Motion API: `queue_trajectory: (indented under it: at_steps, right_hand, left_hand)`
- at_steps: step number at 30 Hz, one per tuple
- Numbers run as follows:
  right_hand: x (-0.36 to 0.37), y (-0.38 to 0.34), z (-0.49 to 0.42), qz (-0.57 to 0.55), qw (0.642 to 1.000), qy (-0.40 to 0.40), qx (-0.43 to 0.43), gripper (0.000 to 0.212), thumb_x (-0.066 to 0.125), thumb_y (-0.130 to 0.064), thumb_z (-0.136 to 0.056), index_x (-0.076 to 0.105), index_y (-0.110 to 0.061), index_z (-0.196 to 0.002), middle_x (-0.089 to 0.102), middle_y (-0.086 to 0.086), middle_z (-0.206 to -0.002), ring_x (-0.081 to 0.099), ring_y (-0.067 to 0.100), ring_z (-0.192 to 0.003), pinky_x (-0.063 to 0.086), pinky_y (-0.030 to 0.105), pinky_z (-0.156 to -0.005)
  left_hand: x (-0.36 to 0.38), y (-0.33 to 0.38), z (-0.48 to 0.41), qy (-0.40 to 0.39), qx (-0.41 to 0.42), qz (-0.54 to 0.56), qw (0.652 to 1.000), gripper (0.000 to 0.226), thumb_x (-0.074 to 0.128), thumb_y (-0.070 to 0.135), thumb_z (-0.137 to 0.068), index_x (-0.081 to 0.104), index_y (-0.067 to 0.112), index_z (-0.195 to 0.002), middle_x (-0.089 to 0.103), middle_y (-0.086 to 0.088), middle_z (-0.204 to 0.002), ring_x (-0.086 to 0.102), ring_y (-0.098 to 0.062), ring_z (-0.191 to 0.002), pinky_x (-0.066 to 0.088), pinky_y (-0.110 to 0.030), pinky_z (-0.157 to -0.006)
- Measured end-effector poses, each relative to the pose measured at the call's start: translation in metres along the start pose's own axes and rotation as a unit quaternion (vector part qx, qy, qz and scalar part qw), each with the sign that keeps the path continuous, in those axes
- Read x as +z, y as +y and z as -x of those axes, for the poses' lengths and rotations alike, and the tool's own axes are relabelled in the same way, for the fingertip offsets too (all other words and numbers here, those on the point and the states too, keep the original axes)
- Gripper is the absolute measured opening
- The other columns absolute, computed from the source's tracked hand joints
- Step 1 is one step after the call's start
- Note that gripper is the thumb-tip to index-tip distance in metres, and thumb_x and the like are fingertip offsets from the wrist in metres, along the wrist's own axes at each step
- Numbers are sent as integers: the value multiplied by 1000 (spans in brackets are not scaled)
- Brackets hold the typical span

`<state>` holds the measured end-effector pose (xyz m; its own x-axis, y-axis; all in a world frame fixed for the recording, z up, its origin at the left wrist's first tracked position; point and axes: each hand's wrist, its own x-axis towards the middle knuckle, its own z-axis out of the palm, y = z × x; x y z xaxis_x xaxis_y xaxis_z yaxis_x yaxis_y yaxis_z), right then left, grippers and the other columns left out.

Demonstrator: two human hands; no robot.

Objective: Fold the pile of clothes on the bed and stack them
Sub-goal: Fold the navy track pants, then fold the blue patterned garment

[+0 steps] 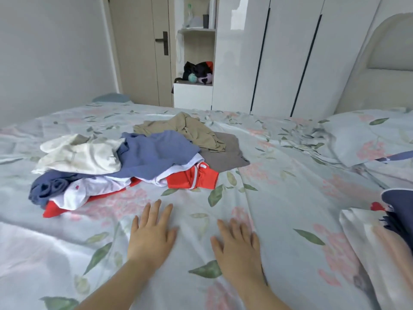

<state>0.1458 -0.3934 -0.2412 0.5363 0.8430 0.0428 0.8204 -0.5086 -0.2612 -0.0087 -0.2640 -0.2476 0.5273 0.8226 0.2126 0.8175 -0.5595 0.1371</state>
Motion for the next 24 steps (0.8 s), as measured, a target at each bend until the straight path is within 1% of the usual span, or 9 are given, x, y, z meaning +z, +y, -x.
queue_trajectory:
  at_steps: [3,6,10,13,17,19,21,22,24]
  right_hand:
    - [16,-9,-29,28,997,71,14,82,0,-58,-71,41,-40,-140,40,0,-149,33,25,-139,12,40,-106]
    - [31,-12,-48,17,991,130,5,54,35,-51,-76,74,-24,-102,72,5,-103,68,31,-97,28,42,-86]
    - [41,-11,-53,36,985,166,8,50,38,-49,-76,76,-22,-94,73,5,-99,70,31,-91,29,42,-84]
    - [37,-12,-50,28,984,174,3,48,39,-47,-76,76,-22,-92,73,4,-97,70,29,-90,29,40,-84]
    - [36,-8,-48,4,989,147,5,47,38,-47,-76,76,-24,-91,74,1,-97,70,28,-92,33,40,-88]
    - [32,-8,-43,-25,990,139,2,50,34,-50,-78,74,-27,-99,71,-3,-108,67,24,-103,41,40,-95]
    - [24,-9,-38,-40,993,108,4,51,29,-52,-87,59,-35,-125,55,-12,-134,47,14,-129,28,37,-109]
    - [21,-7,-37,-85,993,84,9,46,34,-50,-92,49,-36,-134,47,-14,-141,37,11,-135,20,32,-113]
    - [5,-13,-25,-272,960,35,56,44,51,-36,-94,44,-32,-137,48,-8,-141,42,12,-130,25,28,-110]
  left_hand:
    - [7,-17,-34,76,23,-9,997,58,34,50,-84,49,23,-133,49,-12,-140,44,-37,-129,37,-55,-101]
    - [-2,-38,-83,163,45,-31,985,51,36,45,-87,47,24,-132,47,-12,-142,38,-37,-132,25,-54,-106]
    - [-10,-48,-120,125,-25,-19,992,45,46,39,-93,49,19,-134,42,-7,-145,31,-30,-140,19,-55,-111]
    - [-7,-48,-131,65,-78,-13,995,28,41,31,-98,46,16,-121,55,-4,-126,42,-22,-127,16,-39,-111]
    - [-23,-44,-123,92,-75,83,989,14,42,23,-98,38,12,-91,58,-8,-85,51,-34,-89,28,-34,-78]
    - [-38,-43,-115,121,-71,166,976,22,44,23,-98,33,8,-86,45,-5,-70,44,-31,-75,25,-34,-65]
    - [-59,-40,-105,136,-61,206,967,24,45,24,-98,33,8,-84,43,-3,-67,42,-29,-71,25,-35,-61]
    - [-71,-36,-99,137,-48,225,963,26,46,24,-98,32,10,-81,41,-2,-64,42,-28,-69,25,-35,-60]
    - [-96,-23,-83,122,-13,263,957,32,47,23,-98,29,16,-72,39,0,-61,41,-27,-65,25,-35,-59]
